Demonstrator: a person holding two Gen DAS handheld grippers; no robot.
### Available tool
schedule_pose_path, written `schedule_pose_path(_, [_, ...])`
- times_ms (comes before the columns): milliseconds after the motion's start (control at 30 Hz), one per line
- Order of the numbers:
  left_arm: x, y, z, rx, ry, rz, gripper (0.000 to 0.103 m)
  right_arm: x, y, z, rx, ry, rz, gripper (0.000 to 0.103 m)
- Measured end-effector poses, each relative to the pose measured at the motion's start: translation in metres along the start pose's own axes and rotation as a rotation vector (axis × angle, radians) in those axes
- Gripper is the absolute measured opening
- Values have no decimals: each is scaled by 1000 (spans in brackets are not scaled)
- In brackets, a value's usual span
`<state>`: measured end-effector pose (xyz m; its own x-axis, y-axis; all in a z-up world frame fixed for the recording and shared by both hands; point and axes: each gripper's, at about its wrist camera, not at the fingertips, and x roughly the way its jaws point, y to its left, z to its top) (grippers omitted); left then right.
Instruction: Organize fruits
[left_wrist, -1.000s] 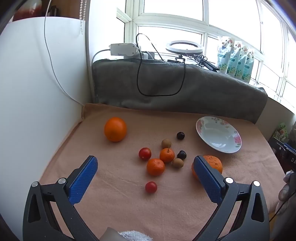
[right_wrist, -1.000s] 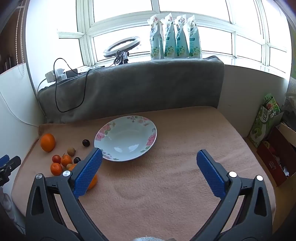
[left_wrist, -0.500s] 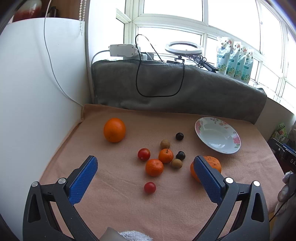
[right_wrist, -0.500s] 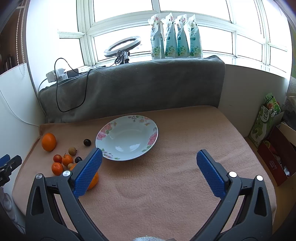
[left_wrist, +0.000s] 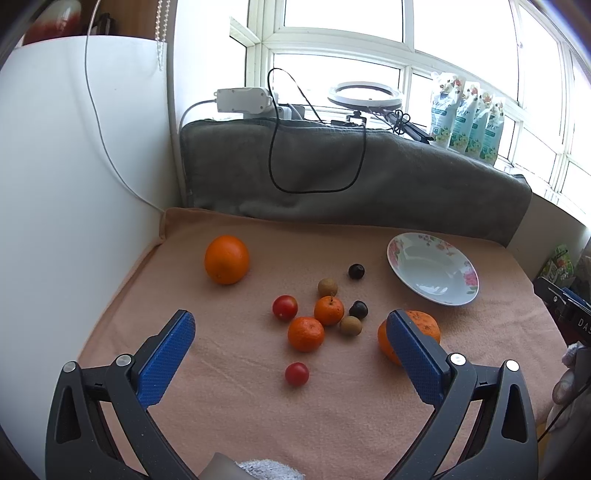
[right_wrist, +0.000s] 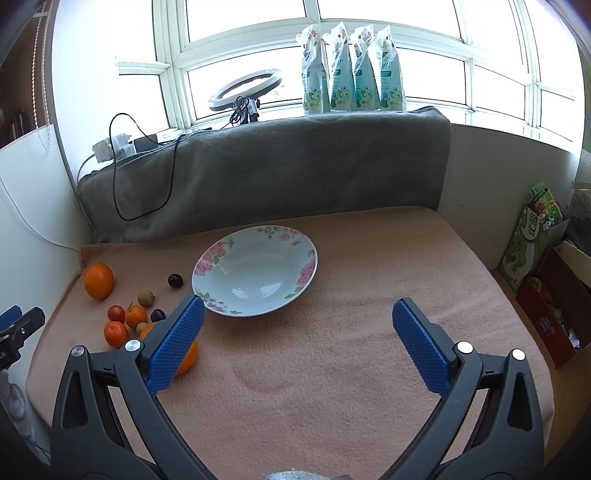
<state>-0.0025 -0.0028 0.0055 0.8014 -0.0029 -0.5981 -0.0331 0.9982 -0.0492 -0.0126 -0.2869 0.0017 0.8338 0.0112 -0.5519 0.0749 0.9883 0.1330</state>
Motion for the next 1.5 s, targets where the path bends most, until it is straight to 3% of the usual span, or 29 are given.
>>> schedule_pose_path(1500, [2,-3,-3,0,7,-12,103,7,-1,-1,7,32,17,103])
